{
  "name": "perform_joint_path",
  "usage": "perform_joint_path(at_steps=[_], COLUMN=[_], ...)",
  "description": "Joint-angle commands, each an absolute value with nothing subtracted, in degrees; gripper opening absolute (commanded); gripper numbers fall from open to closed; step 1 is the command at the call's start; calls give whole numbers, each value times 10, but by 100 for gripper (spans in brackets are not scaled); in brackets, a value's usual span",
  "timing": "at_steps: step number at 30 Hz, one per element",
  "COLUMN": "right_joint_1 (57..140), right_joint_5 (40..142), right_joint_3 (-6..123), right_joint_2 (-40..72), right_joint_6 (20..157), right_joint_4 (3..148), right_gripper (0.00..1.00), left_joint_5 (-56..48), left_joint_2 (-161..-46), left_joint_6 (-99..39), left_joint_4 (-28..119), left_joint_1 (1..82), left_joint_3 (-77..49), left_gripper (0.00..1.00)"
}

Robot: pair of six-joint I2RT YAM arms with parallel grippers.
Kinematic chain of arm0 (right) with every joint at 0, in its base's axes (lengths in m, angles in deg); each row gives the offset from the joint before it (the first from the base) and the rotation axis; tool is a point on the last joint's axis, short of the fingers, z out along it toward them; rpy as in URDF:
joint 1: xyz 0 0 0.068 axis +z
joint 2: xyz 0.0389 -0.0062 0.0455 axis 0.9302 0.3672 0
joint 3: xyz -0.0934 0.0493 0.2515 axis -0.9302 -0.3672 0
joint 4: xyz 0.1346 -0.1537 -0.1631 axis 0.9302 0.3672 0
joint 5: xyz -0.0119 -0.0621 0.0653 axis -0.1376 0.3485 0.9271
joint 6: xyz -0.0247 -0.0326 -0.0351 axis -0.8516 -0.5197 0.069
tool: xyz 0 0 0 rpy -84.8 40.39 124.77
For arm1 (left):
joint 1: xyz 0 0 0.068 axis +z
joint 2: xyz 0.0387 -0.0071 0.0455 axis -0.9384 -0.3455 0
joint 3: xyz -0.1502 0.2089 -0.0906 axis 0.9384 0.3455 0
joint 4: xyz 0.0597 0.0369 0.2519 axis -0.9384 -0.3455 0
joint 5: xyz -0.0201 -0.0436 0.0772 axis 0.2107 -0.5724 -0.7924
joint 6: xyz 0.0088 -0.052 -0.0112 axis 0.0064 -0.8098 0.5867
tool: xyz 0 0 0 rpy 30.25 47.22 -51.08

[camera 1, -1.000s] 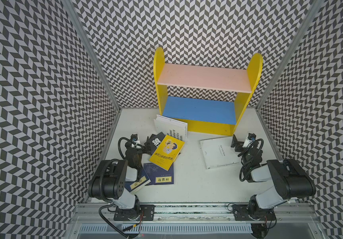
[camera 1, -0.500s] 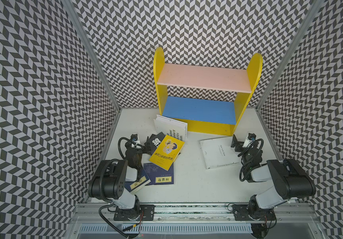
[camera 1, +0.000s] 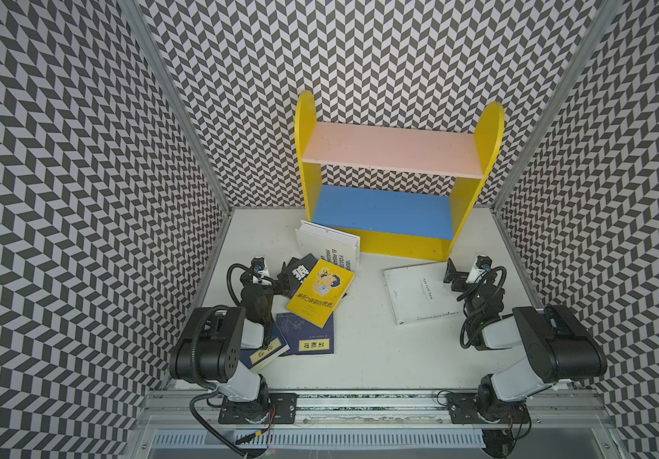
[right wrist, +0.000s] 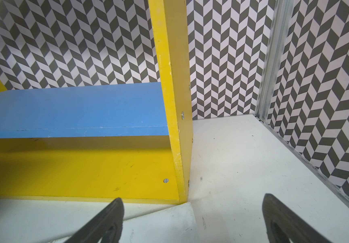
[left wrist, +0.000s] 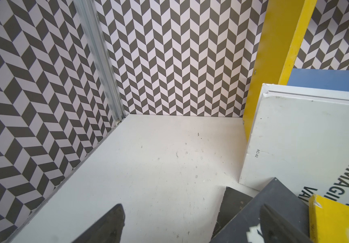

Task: Stacking books/files
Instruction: Move the book to the center of the table.

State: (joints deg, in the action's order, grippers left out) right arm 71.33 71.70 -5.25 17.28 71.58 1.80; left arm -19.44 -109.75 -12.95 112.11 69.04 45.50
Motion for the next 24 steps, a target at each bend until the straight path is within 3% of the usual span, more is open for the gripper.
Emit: perform_joint_path(at_steps=[1,7,12,15,20,24], right_joint_1=[716,717,741,777,805,841], right_joint_5=[717,715,667,618,724,834], right_joint_3=[-49,-51,-37,-4,94,137], right_joint_2=[177,172,61,9,-39,-33], right_joint_6=[712,713,696,708,840,961], right_joint_4=[-17,-25,99,173,359,465], right_gripper=[100,100,99,100,99,99], left_joint_5=[-190,-188,-192,-205,-192,-121], left_joint_2=[-1094,-1091,-1001,-943,-888,-857], left_joint_6=[-131,-131,-136,-224,-351,-456], left_joint_4=[1137,1139,964,820,771,723], left_joint_1=[689,690,688,683,621,558], left_joint_3=[446,445,393,342,319,306], left_gripper=[100,100,100,100,100,100])
